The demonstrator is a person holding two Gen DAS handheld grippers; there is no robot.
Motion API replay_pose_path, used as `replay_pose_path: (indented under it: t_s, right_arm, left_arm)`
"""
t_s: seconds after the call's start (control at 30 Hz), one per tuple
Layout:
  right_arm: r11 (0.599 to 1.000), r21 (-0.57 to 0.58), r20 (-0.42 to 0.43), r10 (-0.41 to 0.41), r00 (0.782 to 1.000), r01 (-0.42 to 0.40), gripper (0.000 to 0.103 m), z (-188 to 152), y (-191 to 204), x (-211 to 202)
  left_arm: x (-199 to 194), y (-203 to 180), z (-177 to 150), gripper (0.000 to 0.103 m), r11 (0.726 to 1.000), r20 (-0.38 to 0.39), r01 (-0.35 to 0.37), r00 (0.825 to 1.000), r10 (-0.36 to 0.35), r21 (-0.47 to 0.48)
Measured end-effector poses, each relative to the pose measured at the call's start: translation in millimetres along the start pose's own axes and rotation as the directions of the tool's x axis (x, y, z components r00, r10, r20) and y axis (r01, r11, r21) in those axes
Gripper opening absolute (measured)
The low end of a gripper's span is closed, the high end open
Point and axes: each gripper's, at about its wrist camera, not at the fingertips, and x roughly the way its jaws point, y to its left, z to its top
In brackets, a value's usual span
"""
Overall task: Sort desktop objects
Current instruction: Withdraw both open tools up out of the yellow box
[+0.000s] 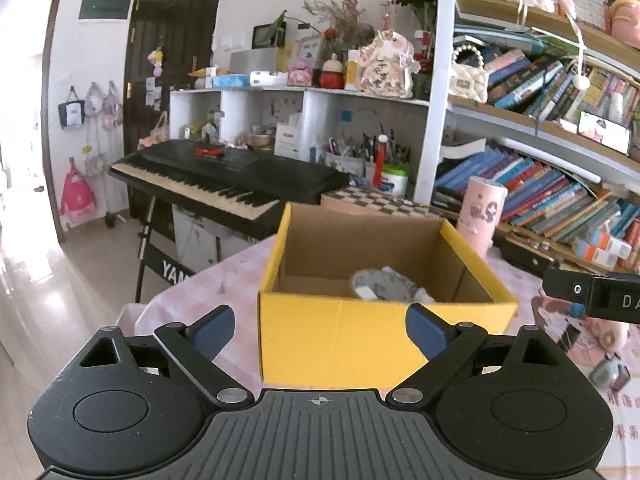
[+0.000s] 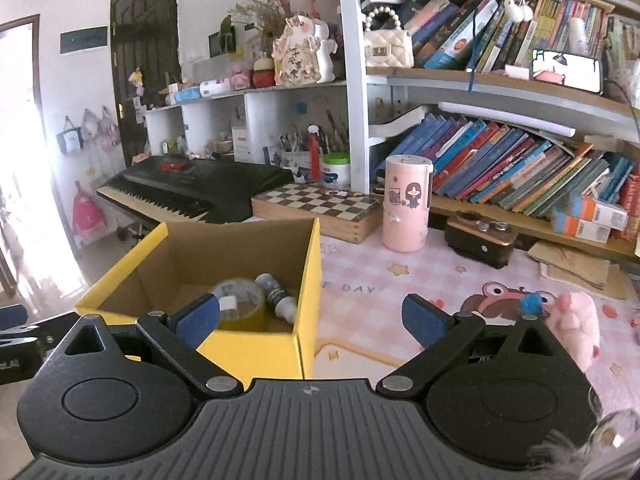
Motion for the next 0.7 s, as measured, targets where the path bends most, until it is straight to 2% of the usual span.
replay_pose_path:
  t_s: [0.2, 0.7]
  right_arm:
    - [0.999, -0.051, 0.032, -0.011, 0.999, 0.013, 0.098, -25.6, 19.9, -30.1]
    - [0.997, -0.081, -0.058, -0.019, 0.998, 0.014, 0.098, -77.9, 57.3, -69.4]
  left_arm:
    - [-18.2, 4.1, -17.7, 0.095, 1.0, -0.016, 0.013, 1.0, -0.013, 0.008]
    - [-56.6, 7.5, -53.5, 0.095, 0.996, -0.062, 0.048, 0.997, -0.044, 0.069]
